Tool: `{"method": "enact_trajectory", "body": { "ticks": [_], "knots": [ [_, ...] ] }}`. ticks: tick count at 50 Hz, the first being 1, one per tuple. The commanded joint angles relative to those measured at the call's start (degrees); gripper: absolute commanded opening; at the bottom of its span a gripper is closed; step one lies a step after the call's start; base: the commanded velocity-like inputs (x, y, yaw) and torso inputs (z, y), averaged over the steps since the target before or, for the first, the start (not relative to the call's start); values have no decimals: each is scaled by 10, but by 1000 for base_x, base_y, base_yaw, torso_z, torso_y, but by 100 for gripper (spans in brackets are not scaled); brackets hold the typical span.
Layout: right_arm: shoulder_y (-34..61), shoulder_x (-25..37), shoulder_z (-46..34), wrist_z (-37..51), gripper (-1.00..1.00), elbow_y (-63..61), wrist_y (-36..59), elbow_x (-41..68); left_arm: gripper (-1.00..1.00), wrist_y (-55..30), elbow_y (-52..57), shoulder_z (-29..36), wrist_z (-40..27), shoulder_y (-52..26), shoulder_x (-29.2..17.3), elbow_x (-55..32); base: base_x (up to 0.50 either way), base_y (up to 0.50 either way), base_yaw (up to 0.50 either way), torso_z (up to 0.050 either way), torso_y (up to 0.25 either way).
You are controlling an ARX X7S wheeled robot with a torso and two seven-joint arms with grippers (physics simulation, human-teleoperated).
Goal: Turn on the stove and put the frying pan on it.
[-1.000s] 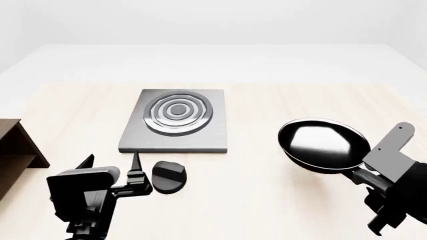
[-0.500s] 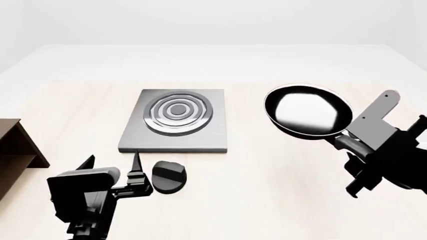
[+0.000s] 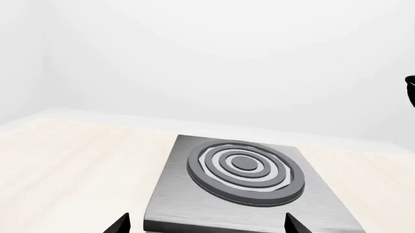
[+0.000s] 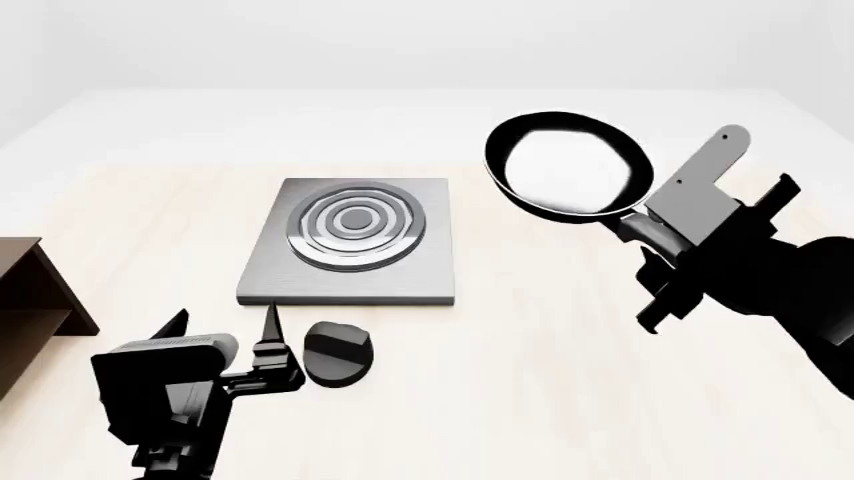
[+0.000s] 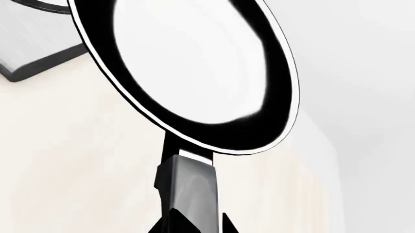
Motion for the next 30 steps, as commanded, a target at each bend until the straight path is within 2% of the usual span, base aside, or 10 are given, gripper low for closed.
{"method": "enact_trajectory", "body": {
  "ticks": [1, 30],
  "knots": [
    [44, -47, 1, -6, -100, 38, -30, -73, 100, 1, 2, 0, -1, 0, -2, -3, 0, 0, 0, 0, 0],
    [68, -179, 15, -3, -100, 153, -100, -86, 100, 4, 1, 9, -1, 4, -5, -7, 0, 0, 0, 1, 2]
  ]
}}
